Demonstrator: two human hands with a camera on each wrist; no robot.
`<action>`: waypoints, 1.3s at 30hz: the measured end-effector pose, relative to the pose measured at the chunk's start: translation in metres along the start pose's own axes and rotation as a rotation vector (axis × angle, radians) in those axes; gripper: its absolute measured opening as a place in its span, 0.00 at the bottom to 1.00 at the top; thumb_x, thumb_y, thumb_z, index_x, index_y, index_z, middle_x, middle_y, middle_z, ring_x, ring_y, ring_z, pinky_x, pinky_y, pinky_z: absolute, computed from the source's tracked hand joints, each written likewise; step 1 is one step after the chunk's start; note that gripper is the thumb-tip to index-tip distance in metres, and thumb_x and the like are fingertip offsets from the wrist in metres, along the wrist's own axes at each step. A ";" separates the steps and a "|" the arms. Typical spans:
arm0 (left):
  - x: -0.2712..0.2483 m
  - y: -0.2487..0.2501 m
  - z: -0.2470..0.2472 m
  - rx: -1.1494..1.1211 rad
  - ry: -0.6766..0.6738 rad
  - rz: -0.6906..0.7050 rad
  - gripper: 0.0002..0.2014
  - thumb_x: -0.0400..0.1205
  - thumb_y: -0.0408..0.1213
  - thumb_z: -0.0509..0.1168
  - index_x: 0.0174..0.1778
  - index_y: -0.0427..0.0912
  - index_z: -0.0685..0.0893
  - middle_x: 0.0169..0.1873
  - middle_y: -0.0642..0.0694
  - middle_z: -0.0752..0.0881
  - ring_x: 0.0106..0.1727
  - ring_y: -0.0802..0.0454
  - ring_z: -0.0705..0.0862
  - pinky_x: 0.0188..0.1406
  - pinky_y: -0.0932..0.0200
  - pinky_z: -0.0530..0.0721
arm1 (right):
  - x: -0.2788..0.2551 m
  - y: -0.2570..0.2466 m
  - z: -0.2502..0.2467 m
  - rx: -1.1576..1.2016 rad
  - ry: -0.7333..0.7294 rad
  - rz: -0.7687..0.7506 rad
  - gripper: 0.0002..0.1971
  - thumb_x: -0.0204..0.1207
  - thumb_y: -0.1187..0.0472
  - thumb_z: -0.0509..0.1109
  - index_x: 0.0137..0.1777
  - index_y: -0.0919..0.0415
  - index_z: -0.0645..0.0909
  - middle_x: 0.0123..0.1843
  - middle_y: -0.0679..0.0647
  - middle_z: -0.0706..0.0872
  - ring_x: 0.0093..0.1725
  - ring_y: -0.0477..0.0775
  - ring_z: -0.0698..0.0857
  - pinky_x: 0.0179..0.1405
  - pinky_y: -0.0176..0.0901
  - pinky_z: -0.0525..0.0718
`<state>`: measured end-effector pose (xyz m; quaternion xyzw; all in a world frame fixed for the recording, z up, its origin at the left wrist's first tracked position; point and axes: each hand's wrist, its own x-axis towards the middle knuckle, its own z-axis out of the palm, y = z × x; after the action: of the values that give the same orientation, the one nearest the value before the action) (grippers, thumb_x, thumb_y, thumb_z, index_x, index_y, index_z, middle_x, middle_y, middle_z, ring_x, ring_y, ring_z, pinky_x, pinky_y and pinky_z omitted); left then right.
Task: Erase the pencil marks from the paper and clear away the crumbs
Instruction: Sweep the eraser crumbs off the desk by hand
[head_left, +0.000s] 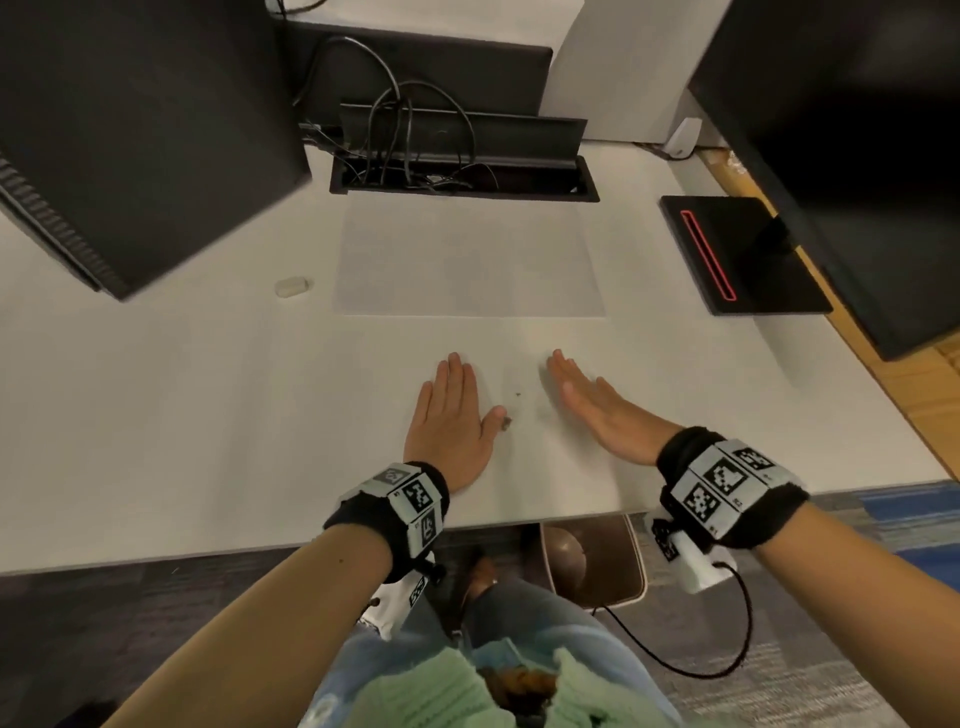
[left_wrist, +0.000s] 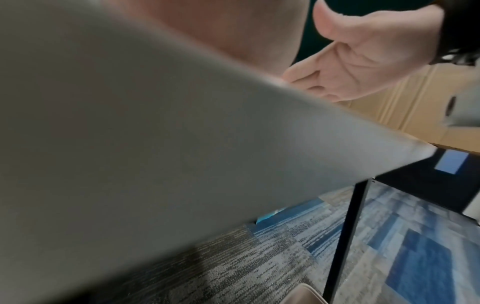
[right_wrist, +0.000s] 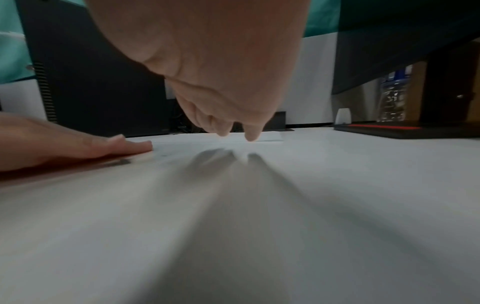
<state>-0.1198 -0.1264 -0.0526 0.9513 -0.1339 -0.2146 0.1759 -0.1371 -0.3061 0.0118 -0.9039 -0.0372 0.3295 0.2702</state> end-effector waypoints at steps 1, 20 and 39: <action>0.003 0.007 0.002 0.011 -0.016 0.018 0.33 0.87 0.52 0.37 0.81 0.36 0.34 0.81 0.41 0.33 0.82 0.50 0.33 0.78 0.57 0.31 | 0.000 0.005 -0.004 0.053 0.001 0.021 0.28 0.84 0.47 0.34 0.82 0.52 0.36 0.84 0.44 0.37 0.82 0.40 0.39 0.74 0.33 0.35; -0.012 -0.011 -0.011 -0.368 0.072 -0.124 0.30 0.88 0.48 0.41 0.82 0.38 0.40 0.82 0.44 0.37 0.83 0.53 0.37 0.78 0.61 0.35 | 0.023 0.009 0.017 0.067 -0.368 -0.172 0.27 0.84 0.48 0.32 0.82 0.51 0.41 0.84 0.44 0.40 0.80 0.36 0.40 0.74 0.31 0.37; -0.013 0.002 -0.008 -0.338 0.039 -0.141 0.31 0.88 0.51 0.40 0.82 0.40 0.40 0.82 0.46 0.37 0.82 0.54 0.36 0.78 0.61 0.35 | 0.010 0.008 0.015 0.137 -0.364 -0.084 0.28 0.85 0.47 0.34 0.82 0.54 0.36 0.84 0.47 0.36 0.81 0.40 0.38 0.73 0.32 0.38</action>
<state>-0.1281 -0.1215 -0.0399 0.9193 -0.0255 -0.2275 0.3203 -0.1389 -0.3035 -0.0076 -0.8066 -0.1004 0.4777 0.3334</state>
